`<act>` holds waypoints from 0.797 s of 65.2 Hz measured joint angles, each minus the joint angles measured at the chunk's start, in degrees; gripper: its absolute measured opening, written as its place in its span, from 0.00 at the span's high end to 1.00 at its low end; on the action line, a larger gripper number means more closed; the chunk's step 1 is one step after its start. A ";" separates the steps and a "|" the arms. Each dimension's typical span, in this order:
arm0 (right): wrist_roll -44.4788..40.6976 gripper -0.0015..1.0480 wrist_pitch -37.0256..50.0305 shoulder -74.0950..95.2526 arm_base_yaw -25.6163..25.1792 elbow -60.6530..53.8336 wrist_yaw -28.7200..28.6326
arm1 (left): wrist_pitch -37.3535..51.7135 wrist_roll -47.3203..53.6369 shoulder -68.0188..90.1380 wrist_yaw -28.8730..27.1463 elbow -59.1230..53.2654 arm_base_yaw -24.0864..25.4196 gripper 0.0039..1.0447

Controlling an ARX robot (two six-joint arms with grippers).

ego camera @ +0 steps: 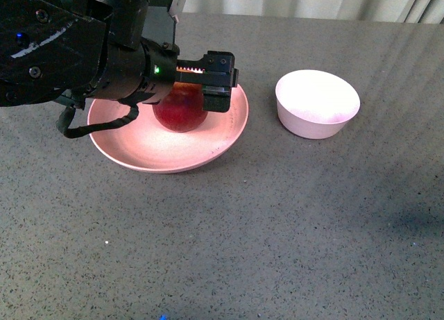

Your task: Move apple from plate to bowl

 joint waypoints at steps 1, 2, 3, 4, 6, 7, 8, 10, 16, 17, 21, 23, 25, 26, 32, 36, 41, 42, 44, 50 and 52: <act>0.00 0.09 0.00 0.00 0.00 0.00 0.00 | -0.07 0.02 0.11 -0.02 0.09 -0.04 0.08; 0.00 0.09 0.00 0.00 0.02 0.00 0.00 | -0.13 0.02 0.20 -0.07 0.15 -0.07 0.08; 0.00 0.09 0.00 0.00 0.00 0.00 0.00 | -0.24 0.04 0.44 -0.15 0.28 -0.09 0.08; 0.00 0.09 0.00 0.00 0.02 0.00 0.00 | -0.26 0.07 0.50 -0.17 0.35 -0.09 0.08; 0.00 0.09 0.00 0.00 0.00 0.00 0.00 | -0.44 0.11 0.72 -0.24 0.44 -0.15 0.08; 0.00 0.09 0.00 0.00 0.00 0.00 0.00 | -0.46 0.13 0.79 -0.26 0.46 -0.15 0.08; 0.00 0.09 0.00 0.00 0.00 0.00 0.00 | -0.48 0.13 0.87 -0.35 0.48 -0.17 0.08; 0.00 0.09 0.00 0.00 0.00 0.00 0.00 | -0.55 0.17 1.07 -0.46 0.61 -0.22 0.08; 0.00 0.09 0.00 0.00 0.02 0.00 0.00 | -0.76 0.20 1.40 -0.81 0.94 -0.33 0.08; 0.00 0.09 0.00 0.00 0.00 0.00 0.00 | -0.85 0.22 1.42 -0.85 0.98 -0.35 0.08; 0.00 0.09 0.00 0.00 0.00 0.00 0.00 | -1.03 0.24 1.44 -1.25 1.07 -0.42 0.08; 0.00 0.09 0.00 0.00 0.02 0.00 0.00 | -1.16 0.42 1.44 -1.49 1.11 -0.48 0.12; 0.00 0.09 0.00 0.00 0.02 0.00 0.00 | -1.20 0.44 1.44 -1.55 1.16 -0.52 0.19; 0.00 0.09 0.00 0.00 0.02 0.00 0.00 | -1.20 0.46 1.44 -1.55 1.16 -0.55 0.21; 0.00 0.09 0.00 0.00 0.02 0.00 0.00 | -1.20 0.52 1.44 -1.68 1.20 -0.74 0.31; 0.00 0.09 0.00 0.00 0.00 0.00 0.00 | -1.31 0.35 1.42 -1.55 1.20 -0.79 0.33; 0.00 0.09 0.00 0.00 0.00 0.00 0.00 | -1.49 0.04 1.25 -1.44 1.20 -0.77 0.35; 0.00 0.09 0.00 0.00 0.02 0.00 0.00 | -1.53 0.00 1.18 -1.44 1.20 -0.77 0.36; 0.00 0.09 0.00 0.00 0.02 0.00 0.00 | -1.57 -0.02 0.98 -1.33 1.20 -0.77 0.36; 0.00 0.09 0.00 0.00 0.02 0.00 0.00 | -1.62 -0.02 -0.24 -0.68 1.20 -1.01 0.36; 0.00 0.09 0.00 0.00 0.02 0.00 0.00 | -1.62 -0.02 -0.94 -0.66 1.20 -1.20 0.36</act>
